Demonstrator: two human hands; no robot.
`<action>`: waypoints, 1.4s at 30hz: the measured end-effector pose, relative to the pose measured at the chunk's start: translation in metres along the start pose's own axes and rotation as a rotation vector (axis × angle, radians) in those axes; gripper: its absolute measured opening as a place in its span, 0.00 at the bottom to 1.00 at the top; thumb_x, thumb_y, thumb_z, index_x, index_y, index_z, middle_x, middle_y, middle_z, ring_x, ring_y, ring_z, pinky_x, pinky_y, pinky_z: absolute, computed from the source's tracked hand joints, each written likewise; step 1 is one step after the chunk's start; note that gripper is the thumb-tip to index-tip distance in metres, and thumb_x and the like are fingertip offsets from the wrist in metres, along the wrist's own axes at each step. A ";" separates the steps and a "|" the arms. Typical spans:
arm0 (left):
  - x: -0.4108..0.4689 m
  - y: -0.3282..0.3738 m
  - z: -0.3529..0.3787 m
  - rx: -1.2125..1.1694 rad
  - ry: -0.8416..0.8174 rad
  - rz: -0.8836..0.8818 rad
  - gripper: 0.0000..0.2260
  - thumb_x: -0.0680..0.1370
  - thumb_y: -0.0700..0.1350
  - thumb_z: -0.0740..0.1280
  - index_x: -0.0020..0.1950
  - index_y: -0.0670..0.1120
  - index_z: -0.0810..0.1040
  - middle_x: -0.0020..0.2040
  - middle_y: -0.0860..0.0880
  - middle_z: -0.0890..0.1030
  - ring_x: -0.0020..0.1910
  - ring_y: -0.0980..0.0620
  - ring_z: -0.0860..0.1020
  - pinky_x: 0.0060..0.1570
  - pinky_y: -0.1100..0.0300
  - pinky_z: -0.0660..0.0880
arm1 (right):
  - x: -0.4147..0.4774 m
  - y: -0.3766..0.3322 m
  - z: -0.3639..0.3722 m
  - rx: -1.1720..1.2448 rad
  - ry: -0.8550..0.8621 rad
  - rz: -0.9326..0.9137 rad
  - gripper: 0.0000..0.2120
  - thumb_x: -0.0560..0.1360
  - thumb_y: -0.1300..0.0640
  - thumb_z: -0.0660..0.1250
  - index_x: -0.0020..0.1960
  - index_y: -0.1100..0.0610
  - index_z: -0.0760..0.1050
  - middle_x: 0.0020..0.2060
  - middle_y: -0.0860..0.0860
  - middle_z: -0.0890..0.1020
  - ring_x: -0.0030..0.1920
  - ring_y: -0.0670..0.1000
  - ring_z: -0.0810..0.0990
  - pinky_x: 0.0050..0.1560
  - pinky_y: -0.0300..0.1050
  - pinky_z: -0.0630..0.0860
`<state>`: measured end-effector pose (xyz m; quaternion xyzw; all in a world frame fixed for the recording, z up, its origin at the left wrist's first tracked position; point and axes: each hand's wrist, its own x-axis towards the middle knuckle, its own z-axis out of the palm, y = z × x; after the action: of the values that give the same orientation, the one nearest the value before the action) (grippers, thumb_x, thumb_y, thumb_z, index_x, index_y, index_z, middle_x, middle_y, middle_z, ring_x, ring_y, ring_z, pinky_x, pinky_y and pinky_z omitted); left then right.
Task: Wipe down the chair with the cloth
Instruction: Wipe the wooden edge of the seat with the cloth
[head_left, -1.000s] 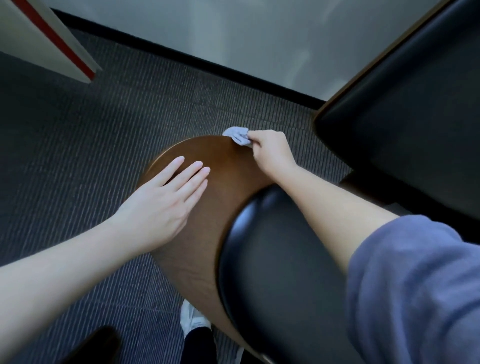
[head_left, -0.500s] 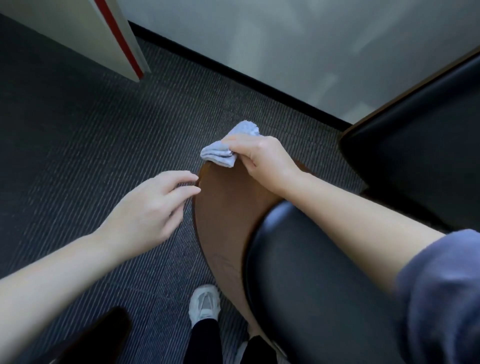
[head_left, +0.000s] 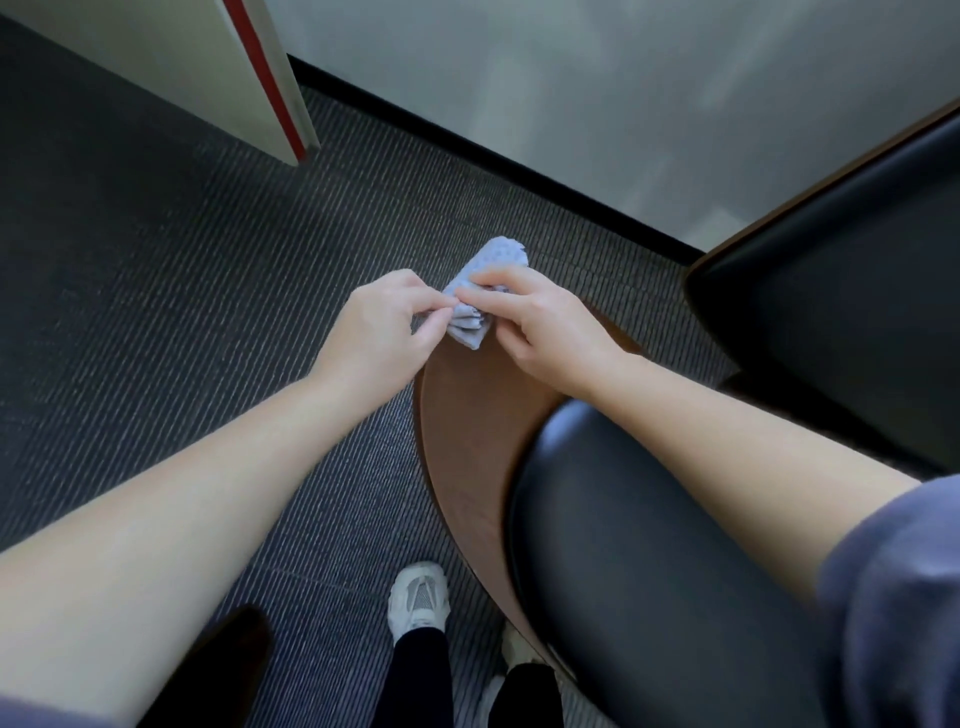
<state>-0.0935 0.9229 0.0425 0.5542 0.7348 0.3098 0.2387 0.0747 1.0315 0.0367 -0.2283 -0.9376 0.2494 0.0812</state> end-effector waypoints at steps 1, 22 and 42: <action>-0.002 -0.002 0.000 -0.005 0.015 0.017 0.07 0.78 0.43 0.69 0.52 0.46 0.85 0.43 0.52 0.80 0.41 0.57 0.75 0.45 0.68 0.68 | -0.002 -0.003 0.000 -0.006 -0.005 -0.010 0.20 0.74 0.65 0.59 0.62 0.57 0.79 0.59 0.56 0.79 0.55 0.60 0.80 0.47 0.57 0.80; -0.125 0.007 0.058 -0.198 0.401 -0.449 0.00 0.74 0.39 0.73 0.44 0.44 0.83 0.43 0.51 0.82 0.39 0.64 0.78 0.45 0.77 0.69 | -0.086 -0.032 0.056 -0.041 -0.166 -0.170 0.27 0.74 0.64 0.50 0.71 0.62 0.72 0.73 0.55 0.69 0.73 0.55 0.68 0.73 0.60 0.63; -0.121 0.015 0.060 -0.115 0.364 -0.533 0.10 0.73 0.45 0.74 0.53 0.47 0.81 0.40 0.53 0.81 0.40 0.59 0.78 0.38 0.77 0.67 | -0.120 -0.040 0.078 0.111 -0.196 0.156 0.32 0.77 0.65 0.57 0.79 0.50 0.59 0.79 0.46 0.54 0.77 0.50 0.58 0.71 0.58 0.66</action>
<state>-0.0088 0.8211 0.0127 0.2634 0.8660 0.3712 0.2072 0.1440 0.9109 -0.0149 -0.2704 -0.9052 0.3273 -0.0180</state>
